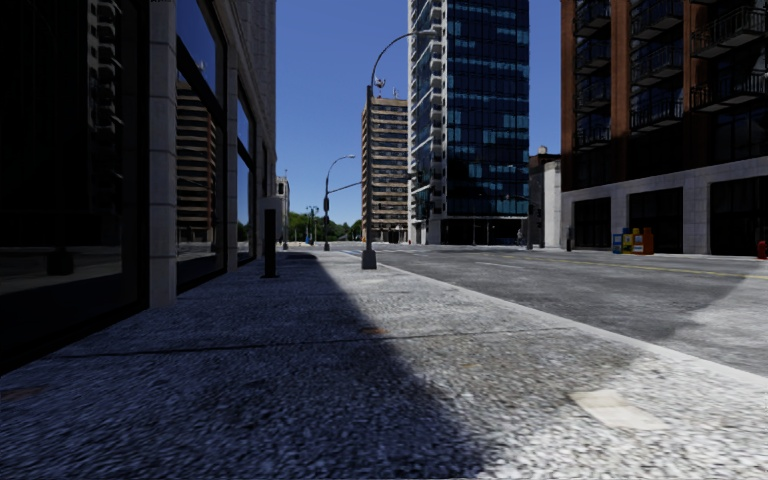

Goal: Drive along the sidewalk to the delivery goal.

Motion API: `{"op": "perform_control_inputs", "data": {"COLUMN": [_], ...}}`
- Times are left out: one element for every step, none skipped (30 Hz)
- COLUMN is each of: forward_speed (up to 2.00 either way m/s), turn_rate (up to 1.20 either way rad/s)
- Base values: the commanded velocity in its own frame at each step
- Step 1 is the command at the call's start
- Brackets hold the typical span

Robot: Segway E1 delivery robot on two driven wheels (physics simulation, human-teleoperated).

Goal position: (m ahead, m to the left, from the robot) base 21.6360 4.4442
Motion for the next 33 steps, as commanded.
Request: {"op": "perform_control_inputs", "data": {"forward_speed": [2.00, 2.00, 2.00, 2.00, 2.00, 2.00, 2.00, 2.00, 2.00, 2.00, 2.00, 2.00, 2.00, 2.00, 2.00, 2.00, 2.00, 2.00, 2.00, 2.00, 2.00, 2.00, 2.00, 2.00, 2.00, 2.00, 2.00, 2.00, 2.00, 2.00, 2.00, 2.00, 2.00], "turn_rate": [0.00, 0.00, 0.00, 0.00, 0.00, 0.00, 0.00, 0.00, 0.00, 0.00, 0.00, 0.00, 0.00, 0.00, 0.00, 0.00, 0.00, 0.00, 0.00, 0.00, 0.00, 0.00, 0.00, 0.00, 0.00, 0.00, 0.00, 0.00, 0.00, 0.00, 0.00, 0.00, 0.00]}}
